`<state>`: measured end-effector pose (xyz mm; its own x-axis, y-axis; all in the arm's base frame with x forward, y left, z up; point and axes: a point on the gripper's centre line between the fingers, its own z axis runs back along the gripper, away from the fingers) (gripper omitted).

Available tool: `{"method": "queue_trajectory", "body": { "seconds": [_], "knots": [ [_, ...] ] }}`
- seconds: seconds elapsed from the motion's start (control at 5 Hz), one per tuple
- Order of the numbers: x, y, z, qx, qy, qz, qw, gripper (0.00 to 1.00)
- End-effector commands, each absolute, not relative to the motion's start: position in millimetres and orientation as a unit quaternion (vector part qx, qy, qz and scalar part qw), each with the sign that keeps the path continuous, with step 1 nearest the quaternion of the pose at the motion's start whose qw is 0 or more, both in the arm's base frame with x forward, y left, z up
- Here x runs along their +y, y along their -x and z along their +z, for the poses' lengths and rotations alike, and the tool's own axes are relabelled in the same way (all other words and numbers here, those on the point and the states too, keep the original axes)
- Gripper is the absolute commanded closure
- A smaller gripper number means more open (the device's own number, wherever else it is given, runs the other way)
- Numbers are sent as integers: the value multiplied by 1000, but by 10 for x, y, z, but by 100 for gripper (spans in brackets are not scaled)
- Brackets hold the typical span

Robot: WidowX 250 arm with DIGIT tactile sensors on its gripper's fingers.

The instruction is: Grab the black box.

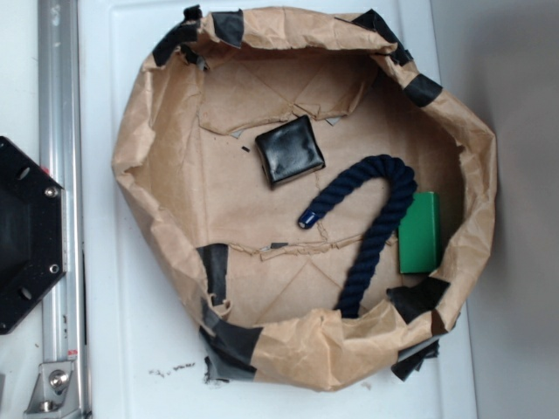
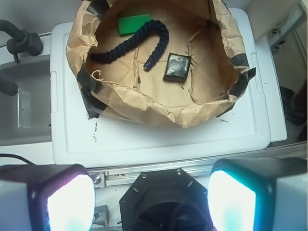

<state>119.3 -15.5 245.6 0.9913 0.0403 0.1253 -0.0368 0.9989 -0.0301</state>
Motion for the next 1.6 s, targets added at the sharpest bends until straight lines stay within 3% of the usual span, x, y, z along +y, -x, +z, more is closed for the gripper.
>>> {"method": "queue_trajectory", "body": {
  "seconds": [0.0,0.4,0.6,0.8,1.4],
  "knots": [
    [-155,-1193,2456,-63,14,19,998,0],
    [81,-2064,2314,-105,-20,131,986,0],
    [193,-2287,1979,-108,3,192,975,0],
    [290,-2277,1770,-102,2,218,971,0],
    [290,-2277,1770,-102,2,218,971,0]
  ]
}}
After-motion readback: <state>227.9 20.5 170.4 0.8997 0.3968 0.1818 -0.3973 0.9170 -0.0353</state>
